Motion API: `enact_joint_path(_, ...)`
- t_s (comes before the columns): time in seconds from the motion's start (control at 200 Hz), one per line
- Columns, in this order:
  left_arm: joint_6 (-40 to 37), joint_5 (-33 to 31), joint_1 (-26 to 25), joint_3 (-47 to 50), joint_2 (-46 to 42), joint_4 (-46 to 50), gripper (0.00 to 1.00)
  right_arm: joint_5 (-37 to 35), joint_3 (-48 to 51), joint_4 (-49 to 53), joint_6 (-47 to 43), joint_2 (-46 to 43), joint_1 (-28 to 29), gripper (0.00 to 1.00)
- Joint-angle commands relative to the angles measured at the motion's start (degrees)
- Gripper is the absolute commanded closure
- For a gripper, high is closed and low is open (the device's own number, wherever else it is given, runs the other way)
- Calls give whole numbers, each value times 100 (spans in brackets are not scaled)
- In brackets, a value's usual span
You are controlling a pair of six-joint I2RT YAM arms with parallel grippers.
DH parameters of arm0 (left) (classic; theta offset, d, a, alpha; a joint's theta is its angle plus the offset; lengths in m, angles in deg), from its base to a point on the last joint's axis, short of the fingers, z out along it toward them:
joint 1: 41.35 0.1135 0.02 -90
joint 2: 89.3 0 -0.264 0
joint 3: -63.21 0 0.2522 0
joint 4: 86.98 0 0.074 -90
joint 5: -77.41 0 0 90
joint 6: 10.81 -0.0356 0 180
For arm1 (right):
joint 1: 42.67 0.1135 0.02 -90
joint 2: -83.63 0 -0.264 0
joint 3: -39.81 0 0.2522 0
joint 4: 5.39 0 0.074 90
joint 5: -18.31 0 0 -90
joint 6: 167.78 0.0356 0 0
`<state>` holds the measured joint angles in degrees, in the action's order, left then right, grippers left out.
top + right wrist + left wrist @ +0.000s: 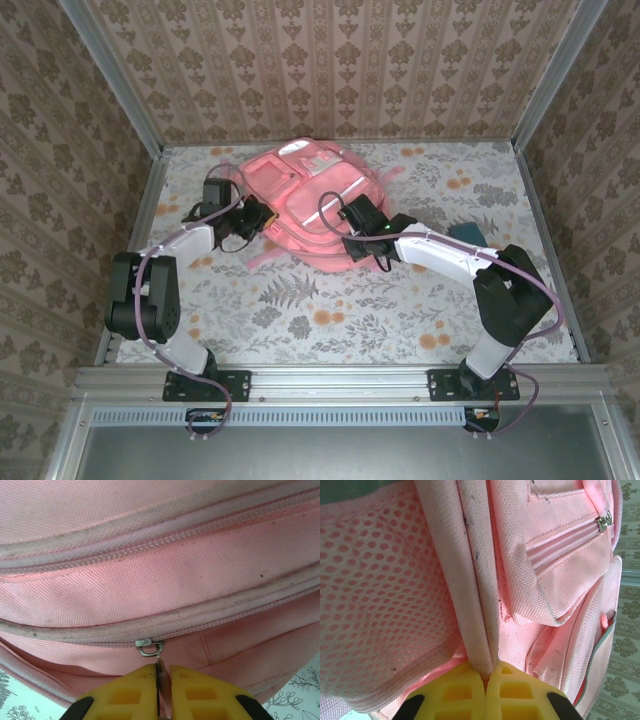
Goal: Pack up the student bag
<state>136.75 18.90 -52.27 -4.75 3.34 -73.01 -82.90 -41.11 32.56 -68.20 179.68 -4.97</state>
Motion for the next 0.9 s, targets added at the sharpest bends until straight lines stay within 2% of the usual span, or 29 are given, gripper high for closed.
enact_joint_path(0.0,-278,-365,202,-238,-35,134,100,259,-157,218,95,-193,24,93)
enact_joint_path(0.18,-276,-772,365,-44,-533,555,64,1068,-336,67,341,-170,326,100)
enact_joint_path(0.265,-205,-952,458,179,-894,698,52,1369,-439,8,518,-119,463,100)
enact_joint_path(0.35,-151,-1073,497,415,-1306,867,45,1695,-517,-106,769,-65,539,100)
enact_joint_path(0.585,470,-690,295,1273,-2263,644,44,2294,-860,-416,1240,318,890,100)
enact_joint_path(0.725,884,-479,-64,1625,-2533,415,49,2486,-1096,-571,1409,566,1002,100)
enact_joint_path(0.895,1373,-550,-429,2025,-2709,59,57,2548,-1348,-561,1501,797,1065,100)
